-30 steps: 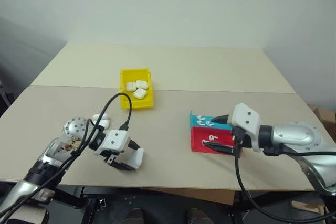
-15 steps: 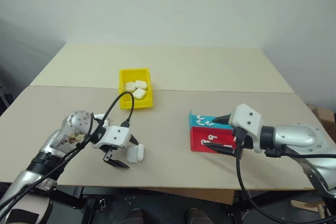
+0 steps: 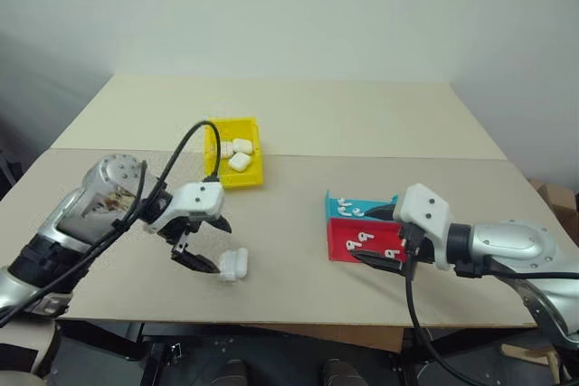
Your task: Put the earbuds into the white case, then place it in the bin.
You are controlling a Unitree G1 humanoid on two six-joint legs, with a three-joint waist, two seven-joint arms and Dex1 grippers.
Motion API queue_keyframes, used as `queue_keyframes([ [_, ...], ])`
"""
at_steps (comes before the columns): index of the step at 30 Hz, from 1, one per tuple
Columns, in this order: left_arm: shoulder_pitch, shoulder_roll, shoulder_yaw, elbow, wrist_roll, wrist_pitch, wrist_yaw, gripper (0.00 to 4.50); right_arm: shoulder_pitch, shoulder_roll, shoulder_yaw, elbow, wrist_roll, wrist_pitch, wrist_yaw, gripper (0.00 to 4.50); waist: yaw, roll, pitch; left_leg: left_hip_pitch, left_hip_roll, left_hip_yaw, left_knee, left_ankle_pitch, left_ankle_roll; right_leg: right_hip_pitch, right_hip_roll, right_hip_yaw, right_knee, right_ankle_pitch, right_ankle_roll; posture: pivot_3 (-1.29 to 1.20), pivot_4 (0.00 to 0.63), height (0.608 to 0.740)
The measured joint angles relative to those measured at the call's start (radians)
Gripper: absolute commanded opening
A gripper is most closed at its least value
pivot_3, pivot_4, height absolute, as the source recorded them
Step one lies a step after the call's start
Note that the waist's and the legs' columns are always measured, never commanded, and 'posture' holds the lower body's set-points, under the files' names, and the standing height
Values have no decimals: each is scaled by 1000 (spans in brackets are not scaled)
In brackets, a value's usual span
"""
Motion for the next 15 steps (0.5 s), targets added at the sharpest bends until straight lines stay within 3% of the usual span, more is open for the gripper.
queue_keyframes([
  [8,-80,58,-134,-180,153,292,3,4468,2,1,-6,-7,13,1,-14,4500,3,0,0,0,0,0,0,0,0,0,0,0,0,0,0,0,150,740],
  [15,-146,56,-241,-230,175,440,-40,4468,3,1,-9,-8,18,1,-15,4500,1,0,0,0,0,0,0,0,0,0,0,0,0,0,0,0,150,740],
])
